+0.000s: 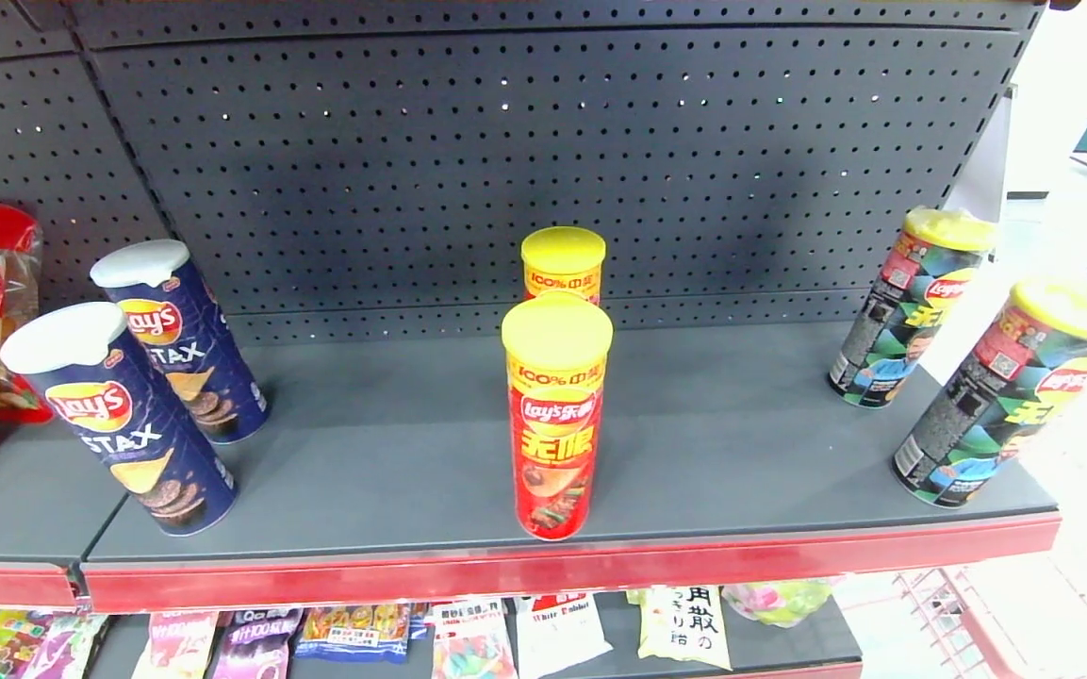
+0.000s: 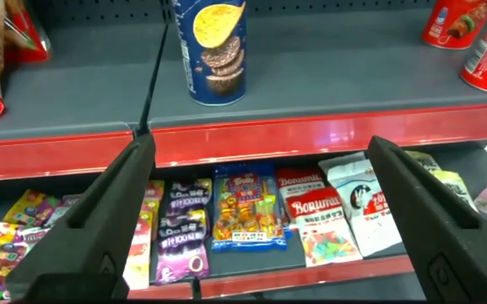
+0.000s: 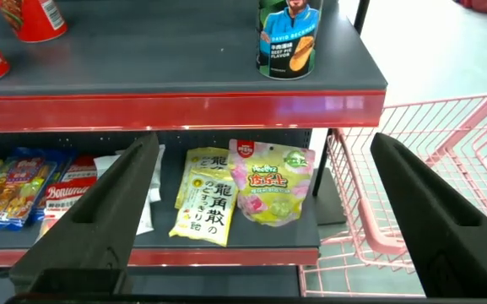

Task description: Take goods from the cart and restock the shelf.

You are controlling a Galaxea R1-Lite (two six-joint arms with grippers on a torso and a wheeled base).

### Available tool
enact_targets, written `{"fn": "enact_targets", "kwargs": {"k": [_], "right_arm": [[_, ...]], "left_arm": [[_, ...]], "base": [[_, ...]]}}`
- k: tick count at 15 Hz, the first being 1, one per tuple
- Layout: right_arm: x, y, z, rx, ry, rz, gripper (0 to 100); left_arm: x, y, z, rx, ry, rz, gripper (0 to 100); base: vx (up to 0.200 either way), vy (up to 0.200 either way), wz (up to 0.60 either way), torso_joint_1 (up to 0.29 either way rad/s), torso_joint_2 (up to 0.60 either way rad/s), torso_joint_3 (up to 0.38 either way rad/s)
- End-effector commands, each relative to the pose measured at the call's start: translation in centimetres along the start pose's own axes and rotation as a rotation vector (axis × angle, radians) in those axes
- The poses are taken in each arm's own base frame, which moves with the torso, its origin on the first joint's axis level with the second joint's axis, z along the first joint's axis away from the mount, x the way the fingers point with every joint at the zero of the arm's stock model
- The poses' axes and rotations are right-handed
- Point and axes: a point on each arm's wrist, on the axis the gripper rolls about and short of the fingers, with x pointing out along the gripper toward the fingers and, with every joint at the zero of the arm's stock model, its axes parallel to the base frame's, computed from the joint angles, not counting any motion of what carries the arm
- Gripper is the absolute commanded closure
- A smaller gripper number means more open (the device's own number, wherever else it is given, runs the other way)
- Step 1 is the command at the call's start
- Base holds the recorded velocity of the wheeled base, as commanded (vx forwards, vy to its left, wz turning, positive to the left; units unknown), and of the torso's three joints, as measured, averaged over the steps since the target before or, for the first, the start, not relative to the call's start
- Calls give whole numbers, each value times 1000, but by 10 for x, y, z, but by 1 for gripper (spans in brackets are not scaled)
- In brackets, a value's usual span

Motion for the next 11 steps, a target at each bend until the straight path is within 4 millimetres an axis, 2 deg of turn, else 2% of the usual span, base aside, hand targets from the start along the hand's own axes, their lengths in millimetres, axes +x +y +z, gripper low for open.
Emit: {"fn": "enact_targets", "kwargs": {"k": [1,11], "right_arm": [[0,0,0,-1,0,1,0],[0,0,0,-1,0,1,0]], "left_arm": [[0,0,0,-2,-1,2,0],[0,0,0,-2,-1,0,0]], "base": [[0,0,0,0,0,0],[0,0,0,0,0,0]]}}
